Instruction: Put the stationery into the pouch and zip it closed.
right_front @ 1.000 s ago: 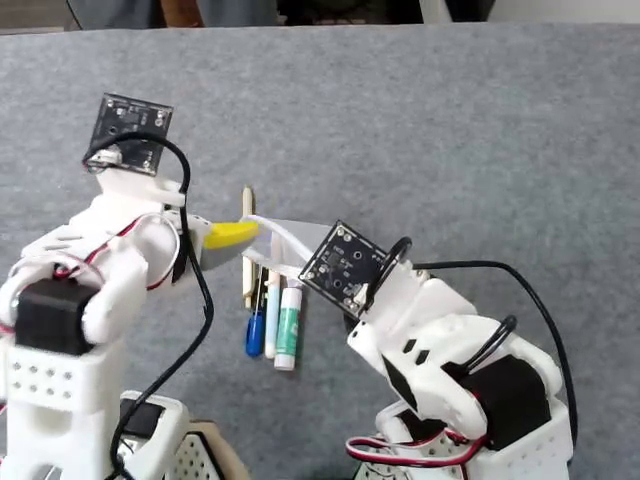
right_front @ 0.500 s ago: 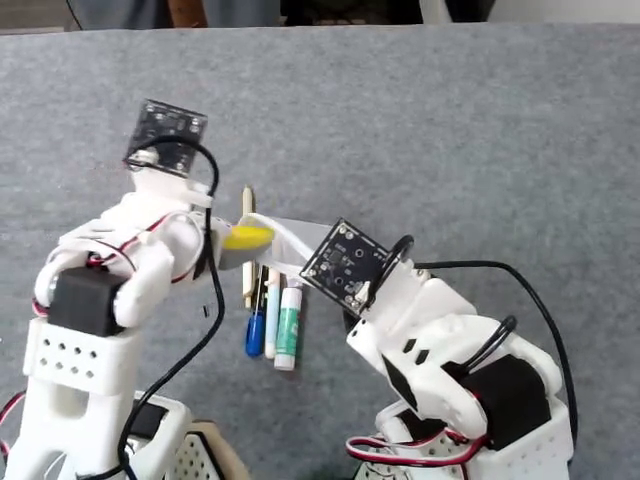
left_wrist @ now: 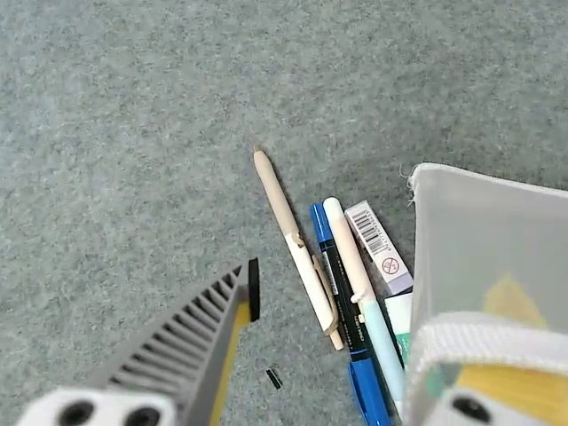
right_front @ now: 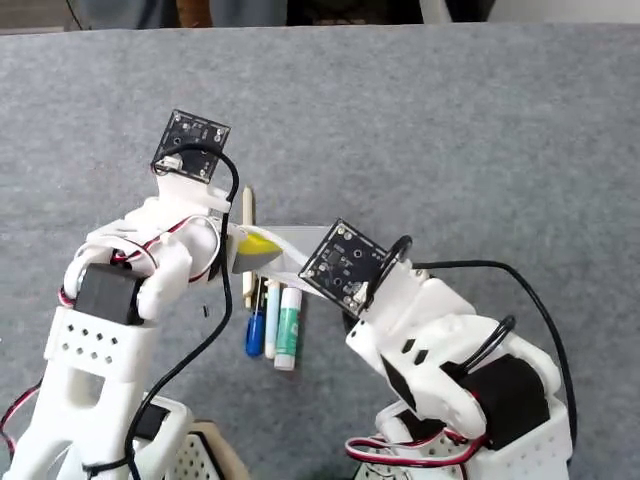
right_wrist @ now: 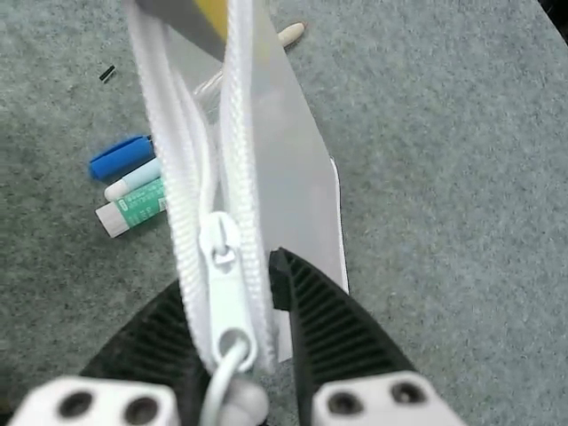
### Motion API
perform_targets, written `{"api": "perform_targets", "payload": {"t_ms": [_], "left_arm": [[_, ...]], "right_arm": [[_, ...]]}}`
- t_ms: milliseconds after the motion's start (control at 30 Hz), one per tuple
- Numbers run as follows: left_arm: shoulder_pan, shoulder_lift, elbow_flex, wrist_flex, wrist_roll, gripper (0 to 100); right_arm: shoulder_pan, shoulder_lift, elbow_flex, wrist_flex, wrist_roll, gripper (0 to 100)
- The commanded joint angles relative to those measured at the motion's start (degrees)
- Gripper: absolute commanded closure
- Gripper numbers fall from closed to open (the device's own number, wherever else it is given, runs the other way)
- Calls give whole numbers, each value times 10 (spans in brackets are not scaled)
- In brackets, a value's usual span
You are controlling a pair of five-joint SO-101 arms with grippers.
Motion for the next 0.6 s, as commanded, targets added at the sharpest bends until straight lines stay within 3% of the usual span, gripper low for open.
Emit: {"api": "perform_targets", "payload": {"t_ms": [0,333,567], "left_arm": [[7,0,-7,-11,-5,609],[26,-4,-5,-8,-4,966],[87,-4,-2,-7,-4,971]], "right_arm": [[-6,1,0,1,-8,986],[-6,1,0,0,-8,986],[-6,1,0,1,-9,984]]}}
